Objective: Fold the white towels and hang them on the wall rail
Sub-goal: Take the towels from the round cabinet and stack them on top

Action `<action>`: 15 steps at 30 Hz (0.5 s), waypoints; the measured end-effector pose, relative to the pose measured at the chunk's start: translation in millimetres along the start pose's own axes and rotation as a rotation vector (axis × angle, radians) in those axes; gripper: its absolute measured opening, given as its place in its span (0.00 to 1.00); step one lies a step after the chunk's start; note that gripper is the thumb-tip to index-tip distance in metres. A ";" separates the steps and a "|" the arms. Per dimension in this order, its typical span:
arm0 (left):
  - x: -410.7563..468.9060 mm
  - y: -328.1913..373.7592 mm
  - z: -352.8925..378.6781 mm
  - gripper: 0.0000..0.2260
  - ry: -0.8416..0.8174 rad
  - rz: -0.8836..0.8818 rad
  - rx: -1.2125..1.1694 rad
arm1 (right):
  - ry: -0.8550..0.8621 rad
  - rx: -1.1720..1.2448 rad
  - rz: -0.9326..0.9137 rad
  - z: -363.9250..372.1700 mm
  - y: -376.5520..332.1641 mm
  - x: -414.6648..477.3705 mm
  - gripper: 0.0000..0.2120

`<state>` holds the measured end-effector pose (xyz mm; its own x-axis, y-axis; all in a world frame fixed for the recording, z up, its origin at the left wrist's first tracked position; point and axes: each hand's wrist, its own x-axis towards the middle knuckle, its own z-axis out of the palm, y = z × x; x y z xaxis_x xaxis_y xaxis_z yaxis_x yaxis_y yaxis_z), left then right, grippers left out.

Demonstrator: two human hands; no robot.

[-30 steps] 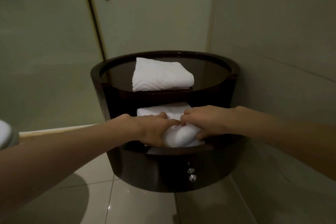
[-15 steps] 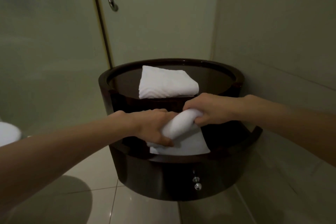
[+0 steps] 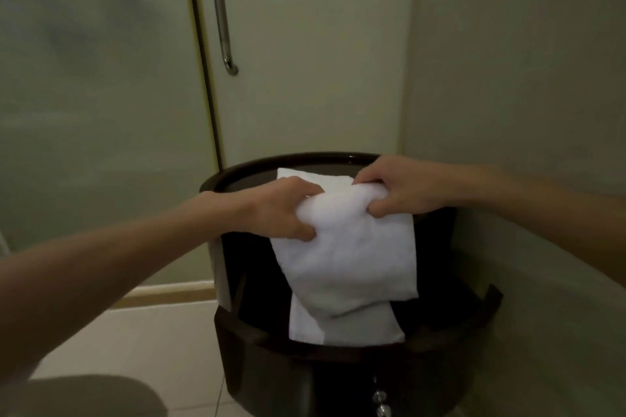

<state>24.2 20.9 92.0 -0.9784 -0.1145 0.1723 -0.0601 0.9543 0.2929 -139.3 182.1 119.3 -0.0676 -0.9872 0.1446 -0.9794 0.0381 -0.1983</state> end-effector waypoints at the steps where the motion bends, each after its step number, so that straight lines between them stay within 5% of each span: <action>1: 2.9 2.0 -10.3 0.14 0.024 0.001 -0.013 | 0.025 0.007 0.019 -9.1 -1.1 1.4 0.09; 7: 24.9 22.5 -83.4 0.11 0.115 -0.074 0.026 | 0.234 -0.011 0.027 -65.1 -4.9 24.9 0.20; 15: 53.7 10.8 -135.2 0.18 0.317 -0.102 0.192 | 0.458 -0.025 0.034 -101.0 -3.1 69.4 0.20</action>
<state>-2.2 -12.3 231.5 -0.8573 -0.2628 0.4427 -0.2195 0.9644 0.1475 -160.3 129.1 227.8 -0.1714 -0.8151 0.5534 -0.9791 0.0787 -0.1873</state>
